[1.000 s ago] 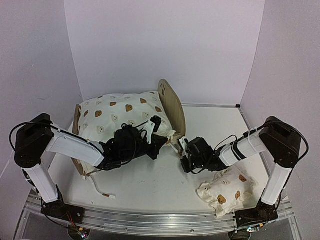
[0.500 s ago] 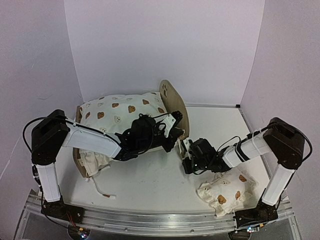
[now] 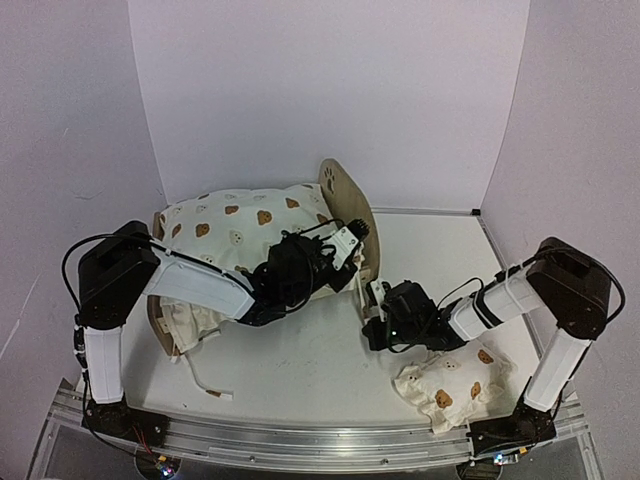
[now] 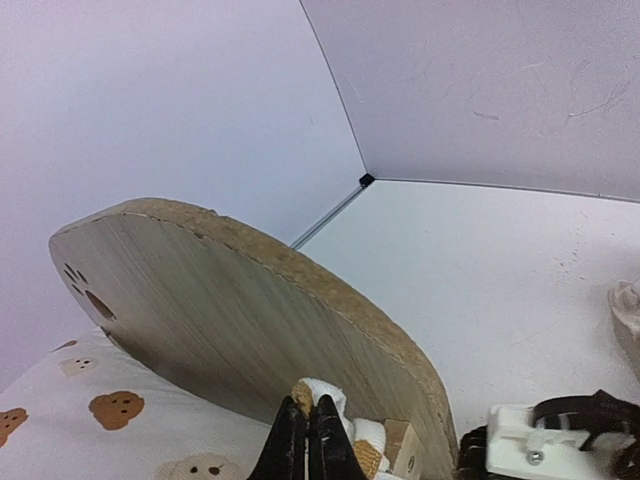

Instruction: Set up the pet bed

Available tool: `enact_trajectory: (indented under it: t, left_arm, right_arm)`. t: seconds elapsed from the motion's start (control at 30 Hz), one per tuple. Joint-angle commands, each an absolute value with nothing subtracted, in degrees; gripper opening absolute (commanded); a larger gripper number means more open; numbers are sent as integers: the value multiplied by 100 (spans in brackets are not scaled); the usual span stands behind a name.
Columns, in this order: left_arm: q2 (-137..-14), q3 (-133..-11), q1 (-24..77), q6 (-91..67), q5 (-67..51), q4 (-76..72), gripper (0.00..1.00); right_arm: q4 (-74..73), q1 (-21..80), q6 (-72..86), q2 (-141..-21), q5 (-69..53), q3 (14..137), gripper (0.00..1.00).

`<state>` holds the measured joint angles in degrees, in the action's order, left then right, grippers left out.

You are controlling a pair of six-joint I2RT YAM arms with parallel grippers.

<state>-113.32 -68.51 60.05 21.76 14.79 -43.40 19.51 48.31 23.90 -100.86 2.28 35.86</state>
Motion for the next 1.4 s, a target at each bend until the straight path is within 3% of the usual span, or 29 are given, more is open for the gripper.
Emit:
enact_trajectory:
  t: [0.0, 0.2, 0.33, 0.43, 0.7, 0.87, 1.17, 1.2, 1.37]
  left_arm:
    - [-10982, -7120, 5977, 2176, 2117, -6157, 0]
    - [-10433, -6200, 5977, 1332, 2790, -6202, 0]
    - [-9984, -5714, 5972, 798, 1906, -6286, 0]
    - [-9997, -5819, 5970, 762, 1365, -6088, 0]
    - [-10560, -7098, 5757, 1281, 2019, -5944, 0]
    - [-10372, -6718, 5754, 1361, 2585, -6706, 0]
    - [-9829, -5238, 5844, 322, 1113, -6726, 0]
    - [-9793, -5194, 5871, 309, 808, -6724, 0]
    - [-9849, -5184, 5963, 111, -844, -6595, 0]
  right_arm:
    - [1462, 4901, 2673, -9702, 462, 3025, 0]
    - [966, 4890, 3183, -9360, 1157, 2657, 0]
    - [888, 4882, 3235, -9667, 1096, 2857, 0]
    - [617, 4938, 3127, -9909, 1085, 3237, 0]
    - [690, 5190, 3146, -10061, 1299, 3197, 0]
    - [809, 5194, 3246, -10018, 1321, 3066, 0]
    - [1081, 5186, 3421, -9982, 1118, 2980, 0]
    - [1106, 5183, 3346, -9916, 1086, 2995, 2]
    - [645, 5024, 2628, -9221, 902, 3300, 44]
